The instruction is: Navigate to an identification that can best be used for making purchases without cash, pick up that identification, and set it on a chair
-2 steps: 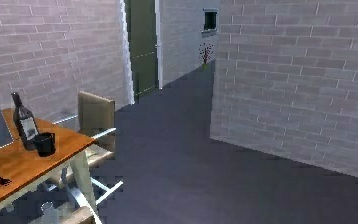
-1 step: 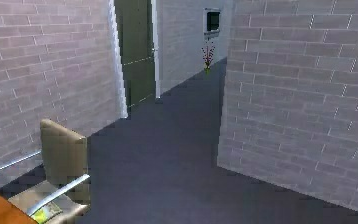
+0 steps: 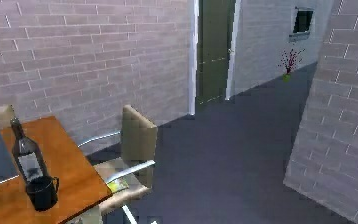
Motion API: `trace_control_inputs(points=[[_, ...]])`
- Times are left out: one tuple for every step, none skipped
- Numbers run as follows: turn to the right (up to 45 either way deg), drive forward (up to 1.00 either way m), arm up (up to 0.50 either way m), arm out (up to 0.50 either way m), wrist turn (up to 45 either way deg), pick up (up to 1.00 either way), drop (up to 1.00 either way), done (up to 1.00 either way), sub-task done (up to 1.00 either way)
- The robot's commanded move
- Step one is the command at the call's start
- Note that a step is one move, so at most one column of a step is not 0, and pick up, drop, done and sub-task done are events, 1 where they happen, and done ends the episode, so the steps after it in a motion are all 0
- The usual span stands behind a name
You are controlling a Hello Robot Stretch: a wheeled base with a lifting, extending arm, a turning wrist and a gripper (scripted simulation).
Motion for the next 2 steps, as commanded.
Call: trace_control_inputs(points=[[0.0, 0.55, 0.00, 0.00, 0.0, 0.00, 0.00, 0.00, 0.00], [-45.0, 0.00, 0.00, 0.00, 0.0, 0.00, 0.00, 0.00, 0.00]])
